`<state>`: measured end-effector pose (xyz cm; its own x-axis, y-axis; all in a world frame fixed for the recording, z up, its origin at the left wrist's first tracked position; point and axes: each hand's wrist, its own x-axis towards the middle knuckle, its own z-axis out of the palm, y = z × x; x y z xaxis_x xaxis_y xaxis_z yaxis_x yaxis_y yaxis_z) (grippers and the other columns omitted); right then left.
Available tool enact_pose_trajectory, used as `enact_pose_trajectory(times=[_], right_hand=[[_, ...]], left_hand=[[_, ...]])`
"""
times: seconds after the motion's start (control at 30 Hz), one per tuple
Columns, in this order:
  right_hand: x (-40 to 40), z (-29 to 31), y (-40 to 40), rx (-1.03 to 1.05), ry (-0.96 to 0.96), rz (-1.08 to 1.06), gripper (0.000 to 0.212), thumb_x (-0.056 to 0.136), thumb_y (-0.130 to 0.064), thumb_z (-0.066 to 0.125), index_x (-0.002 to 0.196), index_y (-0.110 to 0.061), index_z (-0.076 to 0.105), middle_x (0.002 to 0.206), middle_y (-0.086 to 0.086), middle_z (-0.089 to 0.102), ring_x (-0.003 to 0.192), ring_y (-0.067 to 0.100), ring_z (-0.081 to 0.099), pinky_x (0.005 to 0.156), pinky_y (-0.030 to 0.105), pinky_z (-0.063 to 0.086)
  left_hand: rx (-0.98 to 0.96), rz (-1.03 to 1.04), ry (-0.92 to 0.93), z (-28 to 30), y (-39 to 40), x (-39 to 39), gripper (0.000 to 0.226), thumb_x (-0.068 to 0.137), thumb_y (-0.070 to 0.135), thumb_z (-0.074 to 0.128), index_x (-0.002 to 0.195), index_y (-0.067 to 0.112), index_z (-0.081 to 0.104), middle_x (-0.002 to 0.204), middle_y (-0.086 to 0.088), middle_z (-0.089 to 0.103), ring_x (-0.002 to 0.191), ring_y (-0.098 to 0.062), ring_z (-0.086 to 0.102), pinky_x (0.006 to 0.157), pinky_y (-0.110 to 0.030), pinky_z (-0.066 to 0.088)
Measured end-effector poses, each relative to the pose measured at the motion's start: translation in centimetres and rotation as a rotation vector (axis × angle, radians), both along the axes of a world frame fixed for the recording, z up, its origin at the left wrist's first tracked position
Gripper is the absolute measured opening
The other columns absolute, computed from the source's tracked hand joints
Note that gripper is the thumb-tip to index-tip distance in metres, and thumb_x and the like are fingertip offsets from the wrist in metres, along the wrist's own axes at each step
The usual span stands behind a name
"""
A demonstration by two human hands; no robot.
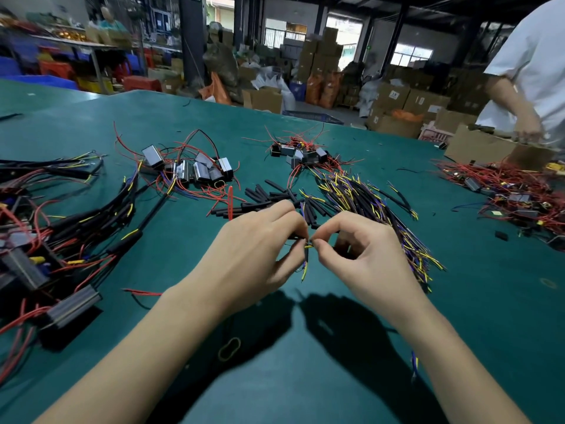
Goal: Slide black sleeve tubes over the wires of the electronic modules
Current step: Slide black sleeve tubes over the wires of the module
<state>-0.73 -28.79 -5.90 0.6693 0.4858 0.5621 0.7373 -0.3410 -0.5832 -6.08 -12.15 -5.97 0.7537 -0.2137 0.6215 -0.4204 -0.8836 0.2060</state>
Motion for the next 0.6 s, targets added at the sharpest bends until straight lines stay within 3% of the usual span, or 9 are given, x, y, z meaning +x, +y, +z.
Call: enact_pose_trajectory(times=[0.1,0.2,0.27,0.47,0.6], right_hand=[[-0.2,-0.2,0.2,-0.165,-0.275,-0.086,0.008,0.081,-0.014,0.065,0.078,-0.02,0.061,0.077,-0.013,0.057,0.06,0.007,0.046,0.054,0.033,0.044],[-0.3,-0.5,0.3,-0.292,-0.598,-0.154,0.008,0.083,-0.011,0.06,0.076,-0.013,0.064,0.075,-0.003,0.061,0.059,0.015,0.053,0.048,0.033,0.043],[-0.3,-0.6,0.4,-0.303,-0.738,-0.154,0.013,0.085,-0.009,0.056,0.074,-0.009,0.064,0.074,0.003,0.063,0.06,0.023,0.058,0.047,0.034,0.045],[-0.2,-0.9,0.5,-0.264,-0.952,-0.188,0.014,0.085,-0.004,0.059,0.074,-0.009,0.066,0.075,0.006,0.064,0.059,0.027,0.055,0.047,0.036,0.044],[-0.1,-1.3,0.7,-0.243,-0.981,-0.167,0.014,0.087,-0.005,0.059,0.078,-0.008,0.068,0.081,0.005,0.066,0.06,0.026,0.054,0.049,0.035,0.045]], left_hand=[[-0.109,0.037,0.091,-0.3,-0.1,0.1,0.015,0.09,0.031,0.047,0.09,0.021,0.057,0.09,0.01,0.055,0.076,-0.01,0.049,0.067,-0.032,0.043],[-0.27,0.016,0.217,-0.5,0.0,0.3,0.008,0.091,0.026,0.051,0.084,0.025,0.055,0.086,0.011,0.056,0.075,-0.006,0.045,0.071,-0.028,0.04],[-0.407,-0.016,0.291,-0.3,-0.1,0.3,0.012,0.091,0.022,0.053,0.079,0.025,0.057,0.077,0.011,0.057,0.069,-0.005,0.047,0.064,-0.021,0.038],[-0.767,-0.098,0.562,0.8,0.4,0.3,0.018,0.09,0.02,0.06,0.073,0.015,0.063,0.058,0.013,0.055,0.05,-0.001,0.043,0.051,-0.015,0.033],[-0.845,-0.109,0.723,1.1,1.2,0.2,0.021,0.075,0.036,0.064,0.07,0.015,0.065,0.068,-0.003,0.058,0.062,-0.013,0.043,0.057,-0.024,0.031]])
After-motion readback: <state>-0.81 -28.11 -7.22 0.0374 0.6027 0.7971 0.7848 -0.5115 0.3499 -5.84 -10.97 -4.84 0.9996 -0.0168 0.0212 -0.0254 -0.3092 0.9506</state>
